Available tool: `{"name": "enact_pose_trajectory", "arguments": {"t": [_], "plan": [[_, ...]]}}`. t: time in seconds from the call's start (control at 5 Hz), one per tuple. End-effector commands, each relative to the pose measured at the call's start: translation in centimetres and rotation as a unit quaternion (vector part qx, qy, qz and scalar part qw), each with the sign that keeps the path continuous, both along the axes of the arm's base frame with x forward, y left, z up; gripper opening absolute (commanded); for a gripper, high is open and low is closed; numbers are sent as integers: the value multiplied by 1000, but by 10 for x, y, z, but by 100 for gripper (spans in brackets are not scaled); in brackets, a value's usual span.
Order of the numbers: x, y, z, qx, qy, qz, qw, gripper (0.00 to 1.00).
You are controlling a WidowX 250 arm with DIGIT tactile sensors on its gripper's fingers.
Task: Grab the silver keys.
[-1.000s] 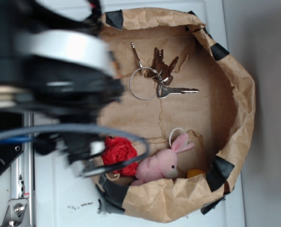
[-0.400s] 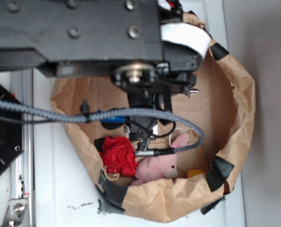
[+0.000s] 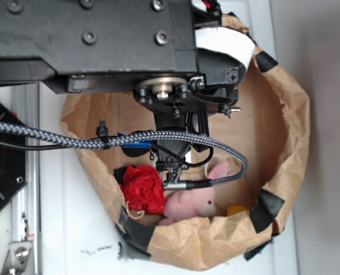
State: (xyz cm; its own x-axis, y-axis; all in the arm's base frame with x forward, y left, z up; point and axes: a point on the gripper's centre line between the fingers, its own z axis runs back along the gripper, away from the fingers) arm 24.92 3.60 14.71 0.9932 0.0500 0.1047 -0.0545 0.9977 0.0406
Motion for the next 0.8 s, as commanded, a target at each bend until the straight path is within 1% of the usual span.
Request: {"name": "enact_pose_trajectory", "arguments": {"t": [0.0,0.2,0.4,0.6], "plan": [[11,-3,-20,31,-40,-58,997,100],[11,-7,-40,35,-38,-85,995,100],[17,-3,-61,43,-24,-100,994,100],[27,11,-69,26,4,-101,995,100]]}}
